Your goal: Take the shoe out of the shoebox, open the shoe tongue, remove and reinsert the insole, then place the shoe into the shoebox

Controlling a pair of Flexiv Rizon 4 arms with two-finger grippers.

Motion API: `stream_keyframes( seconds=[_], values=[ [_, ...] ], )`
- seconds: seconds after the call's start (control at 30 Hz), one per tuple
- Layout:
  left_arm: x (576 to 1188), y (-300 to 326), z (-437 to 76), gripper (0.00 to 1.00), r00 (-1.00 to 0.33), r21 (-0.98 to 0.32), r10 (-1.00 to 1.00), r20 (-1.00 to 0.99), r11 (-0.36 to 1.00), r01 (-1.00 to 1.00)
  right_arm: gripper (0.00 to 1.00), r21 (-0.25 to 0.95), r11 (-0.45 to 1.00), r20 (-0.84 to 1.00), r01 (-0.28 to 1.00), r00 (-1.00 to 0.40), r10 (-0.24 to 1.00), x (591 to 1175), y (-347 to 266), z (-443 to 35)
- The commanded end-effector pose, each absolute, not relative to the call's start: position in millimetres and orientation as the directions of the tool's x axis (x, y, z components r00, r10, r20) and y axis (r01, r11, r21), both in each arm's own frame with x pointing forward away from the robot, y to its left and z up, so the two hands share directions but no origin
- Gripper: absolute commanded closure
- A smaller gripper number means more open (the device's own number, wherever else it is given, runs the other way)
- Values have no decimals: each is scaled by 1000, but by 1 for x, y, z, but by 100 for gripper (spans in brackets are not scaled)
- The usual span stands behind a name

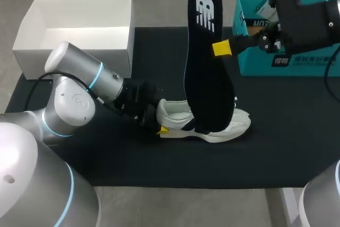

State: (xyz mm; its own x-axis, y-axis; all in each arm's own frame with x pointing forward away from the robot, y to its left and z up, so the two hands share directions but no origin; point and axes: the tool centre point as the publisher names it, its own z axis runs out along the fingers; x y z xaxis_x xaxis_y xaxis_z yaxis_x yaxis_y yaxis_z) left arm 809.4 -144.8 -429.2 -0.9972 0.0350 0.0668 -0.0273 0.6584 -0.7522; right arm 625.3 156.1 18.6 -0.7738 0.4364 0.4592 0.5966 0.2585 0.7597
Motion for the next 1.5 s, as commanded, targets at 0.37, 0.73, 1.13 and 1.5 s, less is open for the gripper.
stream_keyframes(
  seconds=[0.37,0.73,1.13,1.5],
  values=[
    [809,-145,-429,100,-997,-752,35,67,658,-27,100,767,211,462,606,-750,473,593,117,46],
    [809,-145,-429,100,-997,-752,35,67,658,-27,100,767,211,462,606,-750,473,593,117,46],
    [809,-145,-429,100,-997,-752,35,67,658,-27,100,767,211,462,606,-750,473,593,117,46],
    [809,-145,-429,0,-997,-752,35,67,658,-27,100,767,211,462,606,-750,473,593,117,46]
  ],
)
